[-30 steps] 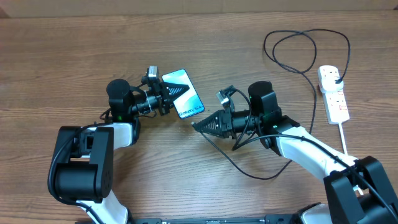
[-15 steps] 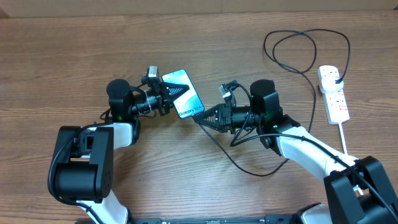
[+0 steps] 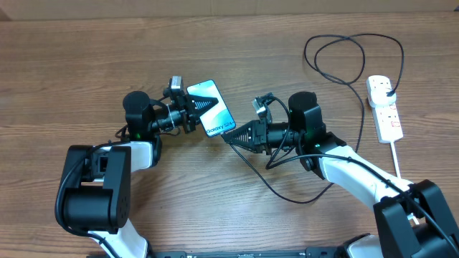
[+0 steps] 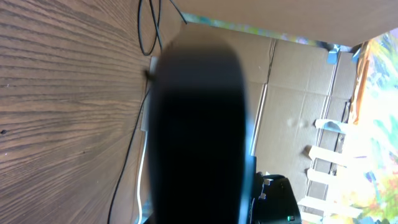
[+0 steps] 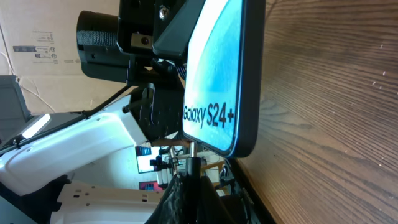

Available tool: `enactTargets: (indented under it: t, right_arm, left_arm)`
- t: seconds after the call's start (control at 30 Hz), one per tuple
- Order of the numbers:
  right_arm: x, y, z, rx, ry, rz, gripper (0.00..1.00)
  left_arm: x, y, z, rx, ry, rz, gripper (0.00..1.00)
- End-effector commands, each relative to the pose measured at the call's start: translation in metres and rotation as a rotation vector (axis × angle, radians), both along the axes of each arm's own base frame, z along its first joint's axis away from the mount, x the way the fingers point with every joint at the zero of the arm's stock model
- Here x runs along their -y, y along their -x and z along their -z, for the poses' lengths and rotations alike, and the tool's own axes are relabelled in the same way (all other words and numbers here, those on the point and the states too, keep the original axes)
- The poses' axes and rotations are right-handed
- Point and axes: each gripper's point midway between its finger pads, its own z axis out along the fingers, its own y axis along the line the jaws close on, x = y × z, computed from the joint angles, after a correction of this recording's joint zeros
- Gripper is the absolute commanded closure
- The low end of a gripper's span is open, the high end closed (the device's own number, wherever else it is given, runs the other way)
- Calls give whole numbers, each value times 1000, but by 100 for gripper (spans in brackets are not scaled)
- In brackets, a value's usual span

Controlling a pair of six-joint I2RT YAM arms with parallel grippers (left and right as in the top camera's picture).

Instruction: Plug charger to phone and switch on socket

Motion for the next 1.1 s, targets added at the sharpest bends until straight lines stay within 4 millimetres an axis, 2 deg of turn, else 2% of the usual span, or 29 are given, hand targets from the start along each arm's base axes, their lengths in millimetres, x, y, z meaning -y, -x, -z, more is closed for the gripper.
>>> enactTargets:
  t: [0.0,1.07]
  right_arm:
    - [-1,3,-8,13,-16,-16,96]
    - [0,1,-4,31,-1,-5,96]
  left_arm:
    - [-3,-6,-21,50,12,-8,96]
    - [-5,-9,-21,43,14,-23,96]
